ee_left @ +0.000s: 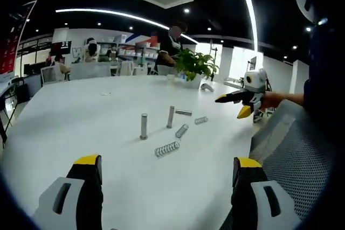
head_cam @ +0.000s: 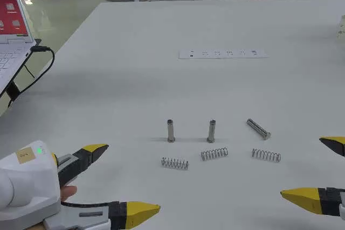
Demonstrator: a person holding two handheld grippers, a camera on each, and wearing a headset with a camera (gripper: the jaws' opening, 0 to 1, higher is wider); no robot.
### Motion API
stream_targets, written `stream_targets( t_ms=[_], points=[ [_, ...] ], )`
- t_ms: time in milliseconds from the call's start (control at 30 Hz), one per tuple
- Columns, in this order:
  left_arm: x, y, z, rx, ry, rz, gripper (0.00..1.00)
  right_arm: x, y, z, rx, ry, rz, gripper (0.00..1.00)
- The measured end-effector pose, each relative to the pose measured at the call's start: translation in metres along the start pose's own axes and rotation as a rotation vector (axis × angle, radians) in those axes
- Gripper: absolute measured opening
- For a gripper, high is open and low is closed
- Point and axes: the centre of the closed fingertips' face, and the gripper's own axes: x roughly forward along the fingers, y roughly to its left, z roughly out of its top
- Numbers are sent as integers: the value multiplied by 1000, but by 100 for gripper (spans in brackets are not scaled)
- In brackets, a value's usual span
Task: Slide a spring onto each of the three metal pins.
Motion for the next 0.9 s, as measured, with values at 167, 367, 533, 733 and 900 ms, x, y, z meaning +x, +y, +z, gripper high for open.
stream_targets(
  t_ms=[167,367,533,733,900],
  points=[
    [0,-1,1,-2,-3,-3,97,1,0,1,-6,8,3,89],
    [0,-1,0,-1,-2,-5,96,2,2,2,-8,10,11,88],
    [0,-1,0,-1,-1,-6,96,2,3,3,-11,11,11,88],
    [0,-2,0,1,3,-10,96,1,2,3,-10,12,6,88],
    [0,-2,0,2,3,-12,96,0,3,0,-8,18,6,87]
  ],
)
